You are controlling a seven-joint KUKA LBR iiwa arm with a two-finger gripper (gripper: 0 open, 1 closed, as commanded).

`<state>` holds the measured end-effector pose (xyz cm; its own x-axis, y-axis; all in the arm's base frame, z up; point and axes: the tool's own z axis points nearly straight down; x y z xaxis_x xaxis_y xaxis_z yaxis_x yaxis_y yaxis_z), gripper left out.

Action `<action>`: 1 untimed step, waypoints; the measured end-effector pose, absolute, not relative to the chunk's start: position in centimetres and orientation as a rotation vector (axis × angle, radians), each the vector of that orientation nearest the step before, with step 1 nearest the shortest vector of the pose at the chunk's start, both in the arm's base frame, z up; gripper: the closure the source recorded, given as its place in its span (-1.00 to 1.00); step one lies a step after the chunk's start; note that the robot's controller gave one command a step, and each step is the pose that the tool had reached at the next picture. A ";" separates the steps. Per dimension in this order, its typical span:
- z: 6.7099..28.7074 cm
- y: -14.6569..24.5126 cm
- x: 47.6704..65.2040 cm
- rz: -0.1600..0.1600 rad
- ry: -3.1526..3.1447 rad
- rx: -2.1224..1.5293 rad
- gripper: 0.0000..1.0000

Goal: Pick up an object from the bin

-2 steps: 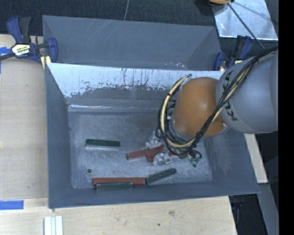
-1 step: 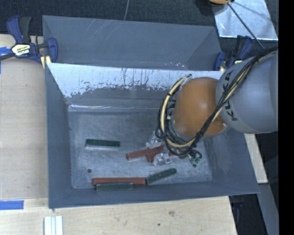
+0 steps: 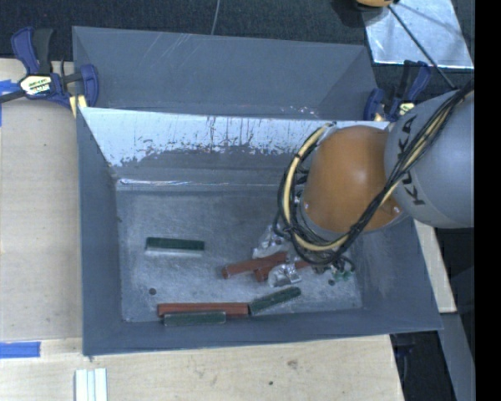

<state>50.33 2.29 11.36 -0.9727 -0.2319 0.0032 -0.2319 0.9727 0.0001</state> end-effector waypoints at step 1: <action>16.0 0.7 53.7 0.000 -3.122 0.359 1.00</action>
Offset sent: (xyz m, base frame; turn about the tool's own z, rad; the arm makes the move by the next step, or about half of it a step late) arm -0.0023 0.0003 0.0321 0.0431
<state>53.73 0.65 15.98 -0.9738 -0.2273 -0.0006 -0.2273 0.9738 -0.0001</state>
